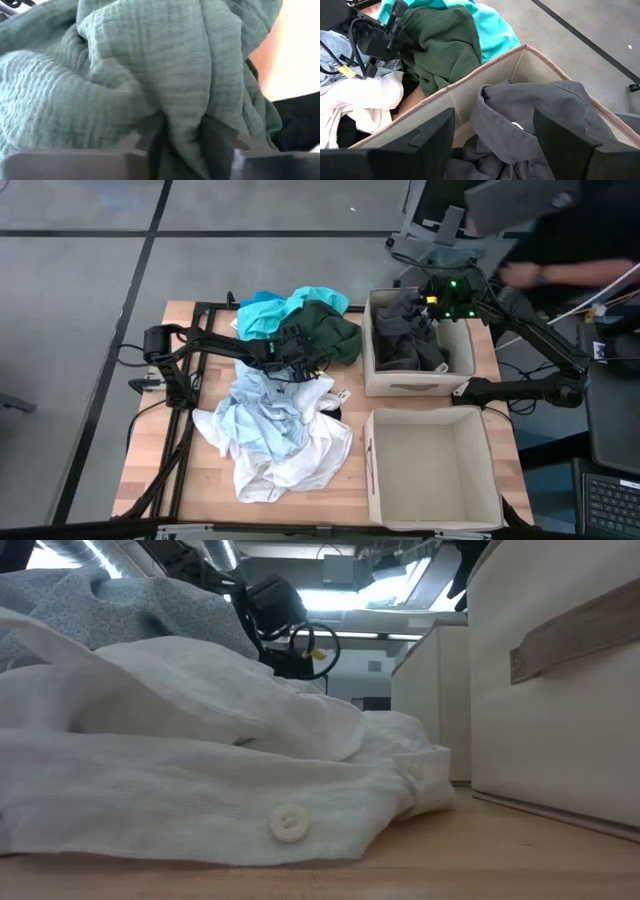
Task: Sort clothes
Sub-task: Put the dark green shirt into the top bin
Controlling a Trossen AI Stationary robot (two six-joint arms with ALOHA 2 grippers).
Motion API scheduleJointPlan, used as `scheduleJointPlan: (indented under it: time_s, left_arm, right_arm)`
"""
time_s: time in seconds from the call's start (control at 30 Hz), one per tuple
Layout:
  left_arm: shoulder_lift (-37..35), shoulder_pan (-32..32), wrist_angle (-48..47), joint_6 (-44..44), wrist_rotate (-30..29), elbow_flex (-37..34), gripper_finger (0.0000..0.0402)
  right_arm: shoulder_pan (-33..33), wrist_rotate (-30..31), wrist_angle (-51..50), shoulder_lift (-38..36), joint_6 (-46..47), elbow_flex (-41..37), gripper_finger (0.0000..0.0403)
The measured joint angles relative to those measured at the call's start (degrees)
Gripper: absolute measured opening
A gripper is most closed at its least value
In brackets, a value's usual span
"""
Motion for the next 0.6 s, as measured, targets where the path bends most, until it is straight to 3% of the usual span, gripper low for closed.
scheduleJointPlan:
  time_s: [0.17, 0.4, 0.6]
  left_arm:
    - [0.1, -0.16, 1.78, 2.6, -0.04, -0.03, 0.0012]
    - [-1.2, -2.95, 5.76, 5.58, -4.37, -0.07, 0.0004]
    - [-6.92, -5.87, 6.12, 5.63, -4.7, -0.04, 0.0003]
  right_arm:
    - [0.0, 0.0, -0.02, 0.0, 0.02, 0.0, 0.0269]
    - [-0.01, -0.35, -0.04, 0.0, -0.02, 0.0, 0.0269]
    - [0.0, -4.63, 2.16, -0.02, -1.42, -1.33, 0.0269]
